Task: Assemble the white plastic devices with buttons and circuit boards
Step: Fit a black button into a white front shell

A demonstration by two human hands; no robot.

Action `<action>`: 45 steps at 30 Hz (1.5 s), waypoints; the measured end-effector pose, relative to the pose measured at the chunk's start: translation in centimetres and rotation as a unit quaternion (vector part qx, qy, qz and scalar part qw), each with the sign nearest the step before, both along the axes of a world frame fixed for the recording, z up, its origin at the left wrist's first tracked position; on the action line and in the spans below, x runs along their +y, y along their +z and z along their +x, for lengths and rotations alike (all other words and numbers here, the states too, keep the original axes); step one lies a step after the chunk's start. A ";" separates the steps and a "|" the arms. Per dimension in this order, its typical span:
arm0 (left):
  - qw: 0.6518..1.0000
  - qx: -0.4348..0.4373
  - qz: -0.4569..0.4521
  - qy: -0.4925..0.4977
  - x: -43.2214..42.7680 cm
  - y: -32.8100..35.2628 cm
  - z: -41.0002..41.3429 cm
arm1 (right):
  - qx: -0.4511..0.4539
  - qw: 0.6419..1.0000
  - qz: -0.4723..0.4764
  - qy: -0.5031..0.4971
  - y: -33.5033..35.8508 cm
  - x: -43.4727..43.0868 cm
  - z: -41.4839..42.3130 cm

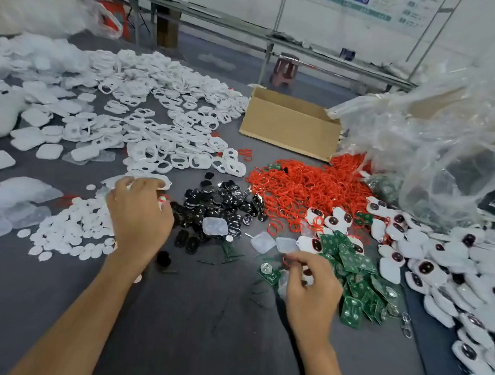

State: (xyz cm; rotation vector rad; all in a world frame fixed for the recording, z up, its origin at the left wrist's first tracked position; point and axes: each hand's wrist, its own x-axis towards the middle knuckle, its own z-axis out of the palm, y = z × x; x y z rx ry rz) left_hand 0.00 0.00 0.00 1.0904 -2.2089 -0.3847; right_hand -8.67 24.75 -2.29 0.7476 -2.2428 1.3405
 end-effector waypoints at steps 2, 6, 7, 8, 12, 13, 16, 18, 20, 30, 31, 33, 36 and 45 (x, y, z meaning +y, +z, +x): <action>0.999 0.003 -0.013 -0.034 -0.3 0.5 -1.3 | -0.007 1.000 -0.008 -0.006 0.2 0.1 0.0; 0.993 -0.032 -0.018 -0.117 -2.3 1.5 -5.8 | 0.012 1.000 -0.006 -0.015 -0.3 0.1 -0.3; 0.990 -0.048 -0.013 -0.134 -3.1 1.4 -7.0 | 0.016 1.000 -0.006 -0.013 -0.4 0.1 -0.4; 0.986 -0.068 -0.004 -0.153 -4.0 1.3 -8.0 | 0.017 1.000 -0.005 -0.012 -0.5 0.1 -0.5; 0.959 -0.220 0.003 -0.180 -7.1 0.2 -11.3 | 0.032 0.999 -0.008 -0.009 -0.6 -0.2 -0.9; 0.955 -0.241 -0.005 -0.175 -7.5 0.0 -11.7 | 0.032 0.999 -0.011 -0.007 -0.6 -0.3 -0.9; 0.956 -0.247 -0.063 -0.146 -7.7 0.2 -12.3 | 0.024 1.000 -0.017 -0.004 -0.5 -0.3 -0.9; 0.953 -0.251 -0.113 -0.129 -7.4 0.7 -12.1 | 0.025 1.000 -0.012 -0.003 -0.6 -0.3 -1.0; 0.965 -0.202 -0.100 -0.136 -6.6 1.4 -11.4 | 0.021 1.000 -0.005 -0.007 -0.7 -0.1 -1.1; 0.727 0.360 0.529 -0.248 10.9 1.6 -1.6 | -0.050 0.994 -0.045 0.089 0.9 -0.7 0.4; 0.717 0.355 0.539 -0.262 12.0 0.8 -1.4 | -0.079 0.990 -0.047 0.107 0.9 -0.8 0.8; 0.731 0.335 0.516 -0.296 13.0 -0.3 -1.3 | -0.123 0.981 -0.057 0.139 0.8 -1.1 1.3; 0.784 0.287 0.437 -0.335 13.0 -0.9 -1.5 | -0.165 0.971 -0.102 0.138 0.9 -1.4 1.3; 0.800 0.231 0.446 -0.329 12.0 -1.6 -1.4 | -0.101 0.982 -0.025 0.159 1.1 -1.0 0.0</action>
